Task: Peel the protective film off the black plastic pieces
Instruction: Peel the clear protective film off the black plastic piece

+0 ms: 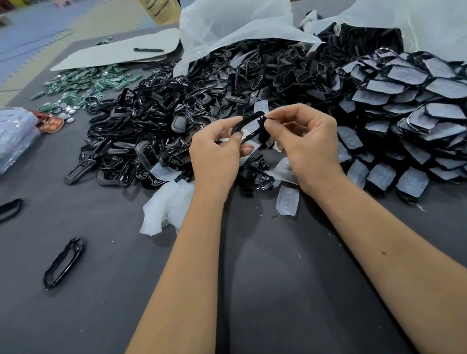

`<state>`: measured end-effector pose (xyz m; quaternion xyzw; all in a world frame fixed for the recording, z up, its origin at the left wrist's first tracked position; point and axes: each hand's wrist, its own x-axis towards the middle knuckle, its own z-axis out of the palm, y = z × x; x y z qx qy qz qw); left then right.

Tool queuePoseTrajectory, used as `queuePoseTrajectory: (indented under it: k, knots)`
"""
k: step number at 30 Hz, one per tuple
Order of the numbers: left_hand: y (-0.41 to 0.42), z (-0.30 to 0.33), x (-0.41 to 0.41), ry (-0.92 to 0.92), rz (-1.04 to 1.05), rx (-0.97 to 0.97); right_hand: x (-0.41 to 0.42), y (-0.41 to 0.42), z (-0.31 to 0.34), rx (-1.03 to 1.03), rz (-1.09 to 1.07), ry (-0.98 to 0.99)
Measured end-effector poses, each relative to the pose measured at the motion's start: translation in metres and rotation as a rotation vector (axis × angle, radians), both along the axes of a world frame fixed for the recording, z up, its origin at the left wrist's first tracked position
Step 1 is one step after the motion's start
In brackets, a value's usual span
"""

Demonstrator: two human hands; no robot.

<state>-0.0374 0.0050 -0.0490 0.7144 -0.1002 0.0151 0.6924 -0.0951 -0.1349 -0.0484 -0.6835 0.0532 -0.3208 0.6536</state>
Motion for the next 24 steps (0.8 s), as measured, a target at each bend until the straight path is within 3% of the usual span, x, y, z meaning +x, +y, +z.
queuePoseTrajectory:
  k: [3, 15, 21, 24]
  knots:
    - [-0.0011, -0.0014, 0.0007, 0.029, -0.055, 0.006, -0.0003, 0.0009, -0.0014, 0.070, -0.002, 0.002]
    - [-0.0002, 0.0028, -0.0047, 0.048, -0.139, -0.056, -0.0013, 0.0018, -0.0015, -0.040, -0.111, 0.113]
    - [0.0009, 0.0016, -0.0059, 0.009, -0.172, -0.055, -0.0030, 0.0027, -0.0009, -0.287, -0.242, 0.120]
    - [0.0024, 0.0026, -0.0044, 0.027, -0.193, -0.080, -0.0022, 0.0016, 0.0010, -0.269, -0.234, 0.138]
